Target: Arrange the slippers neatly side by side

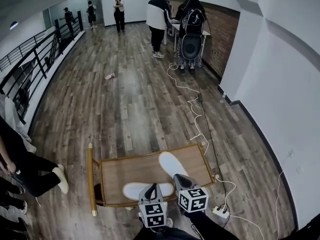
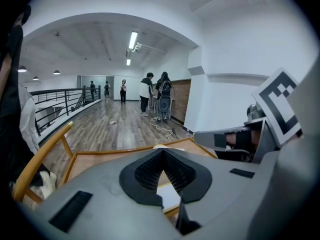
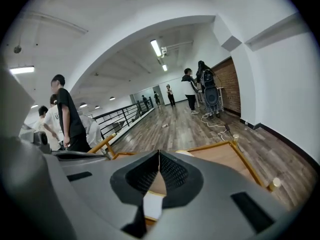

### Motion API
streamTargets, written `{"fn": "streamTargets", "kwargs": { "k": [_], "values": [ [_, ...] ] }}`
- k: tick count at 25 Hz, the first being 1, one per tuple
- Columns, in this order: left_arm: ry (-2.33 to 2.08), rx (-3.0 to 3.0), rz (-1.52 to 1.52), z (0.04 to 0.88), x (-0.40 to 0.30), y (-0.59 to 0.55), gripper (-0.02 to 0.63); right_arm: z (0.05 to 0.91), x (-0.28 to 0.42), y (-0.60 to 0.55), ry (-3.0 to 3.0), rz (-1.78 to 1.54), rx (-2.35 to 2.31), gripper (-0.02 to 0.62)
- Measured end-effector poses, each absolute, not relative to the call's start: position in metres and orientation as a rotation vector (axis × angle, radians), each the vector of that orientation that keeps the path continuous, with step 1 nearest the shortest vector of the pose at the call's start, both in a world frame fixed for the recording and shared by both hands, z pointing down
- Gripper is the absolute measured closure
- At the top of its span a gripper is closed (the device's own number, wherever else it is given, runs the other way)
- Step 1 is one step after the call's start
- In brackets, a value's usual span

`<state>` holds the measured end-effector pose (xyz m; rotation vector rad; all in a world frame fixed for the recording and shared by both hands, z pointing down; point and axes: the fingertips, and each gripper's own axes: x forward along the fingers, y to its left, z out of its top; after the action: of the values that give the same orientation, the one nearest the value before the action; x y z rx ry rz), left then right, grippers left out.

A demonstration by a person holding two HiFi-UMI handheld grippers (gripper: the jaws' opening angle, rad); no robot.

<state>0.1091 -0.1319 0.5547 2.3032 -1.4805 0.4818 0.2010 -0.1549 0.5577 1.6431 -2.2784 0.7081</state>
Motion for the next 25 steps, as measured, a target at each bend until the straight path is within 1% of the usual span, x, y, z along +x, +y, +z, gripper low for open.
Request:
{"fn": "streamTargets", "kwargs": {
  "k": [5, 8, 9, 10, 12, 14, 17, 22, 25],
  "values": [
    [-1.533, 2.256, 0.481, 0.555, 0.083, -0.145, 0.606, 0.591, 0.17, -0.163, -2.299, 0.78, 1.42, 0.597],
    [-1.555, 2.217, 0.492, 0.562, 0.065, -0.146, 0.607, 0.612, 0.147, -0.161, -2.305, 0.746, 1.231, 0.595],
    [-1.563, 2.201, 0.499, 0.566, 0.059, -0.145, 0.607, 0.619, 0.139, -0.158, -2.305, 0.721, 1.155, 0.584],
    [-1.57, 2.184, 0.506, 0.569, 0.053, -0.143, 0.607, 0.626, 0.13, -0.155, -2.302, 0.693, 1.078, 0.558],
    [-1.585, 2.152, 0.52, 0.575, 0.04, -0.14, 0.607, 0.641, 0.115, -0.146, -2.28, 0.63, 0.918, 0.536],
    [-1.598, 2.128, 0.527, 0.579, 0.03, -0.137, 0.607, 0.657, 0.103, -0.135, -2.237, 0.546, 0.75, 0.517],
    [-1.608, 2.109, 0.534, 0.582, 0.019, -0.136, 0.607, 0.681, 0.092, -0.124, -2.149, 0.353, 0.53, 0.515],
    [-1.613, 2.097, 0.551, 0.587, 0.009, -0.135, 0.607, 0.702, 0.088, -0.132, -1.991, -0.028, 0.299, 0.515],
    [-1.613, 2.092, 0.554, 0.589, 0.005, -0.138, 0.607, 0.714, 0.086, -0.136, -1.91, -0.168, 0.186, 0.515]
  ]
}}
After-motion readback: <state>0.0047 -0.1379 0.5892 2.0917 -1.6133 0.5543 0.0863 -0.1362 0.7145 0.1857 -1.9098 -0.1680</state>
